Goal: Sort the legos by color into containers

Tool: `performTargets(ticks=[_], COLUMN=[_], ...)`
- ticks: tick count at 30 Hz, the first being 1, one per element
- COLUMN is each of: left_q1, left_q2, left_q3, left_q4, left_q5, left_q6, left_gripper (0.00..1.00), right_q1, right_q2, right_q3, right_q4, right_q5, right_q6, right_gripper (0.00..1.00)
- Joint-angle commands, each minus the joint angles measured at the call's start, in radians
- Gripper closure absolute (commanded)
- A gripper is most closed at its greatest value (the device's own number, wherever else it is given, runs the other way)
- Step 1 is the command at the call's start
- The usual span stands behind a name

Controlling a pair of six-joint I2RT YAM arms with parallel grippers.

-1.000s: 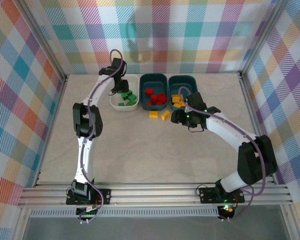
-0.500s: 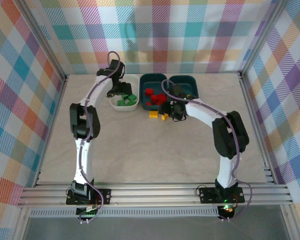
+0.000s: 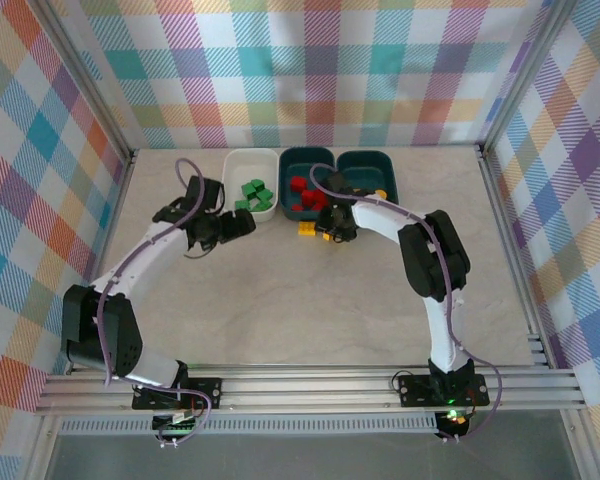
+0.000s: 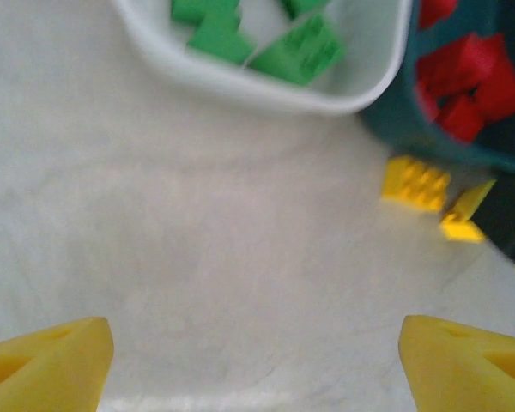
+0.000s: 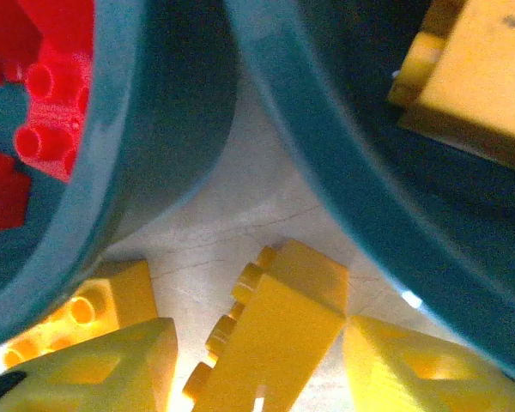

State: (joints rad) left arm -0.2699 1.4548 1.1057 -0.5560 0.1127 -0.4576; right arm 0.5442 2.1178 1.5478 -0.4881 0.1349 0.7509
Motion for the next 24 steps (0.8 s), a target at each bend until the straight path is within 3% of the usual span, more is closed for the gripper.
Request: performTargets(ticks=[1,8,16,20,24], left_q1=[-0.008,-0.014,-0.047,-0.073,-0.182], left_q2=[-0.087,-0.138,-0.149,-0.137,-0.087], left_q3=[-0.059,-0.094,-0.125,-0.198,-0.224], left_q4=[0.055,0.053,0.097,0.182,0.219], left_q5=[0.018,0.021,0.024,0.081,0.104], left_q6=[-0.054,-0.062,-0.105,-0.190,-0.216], left_gripper=[0.14,0.14,0.14,0.13,0.06], right_q1=[0.016,0.047,0.071,-0.036,-0.164], right_q2=[0.010,-0.070,-0.342,-0.364,-0.202], right_q3=[0.005,-0.067,-0.179,-0.137,0.022], right_q4=[-0.009,-0.005,-0.004,0.004,-0.048], right_q5=[0.039,0.109,0.224,0.217,0.088], right_q6=[0.021,-0.001,-0.088,-0.171,-0.234], right_gripper=[0.55,0.77,0.83,0.82,0.81])
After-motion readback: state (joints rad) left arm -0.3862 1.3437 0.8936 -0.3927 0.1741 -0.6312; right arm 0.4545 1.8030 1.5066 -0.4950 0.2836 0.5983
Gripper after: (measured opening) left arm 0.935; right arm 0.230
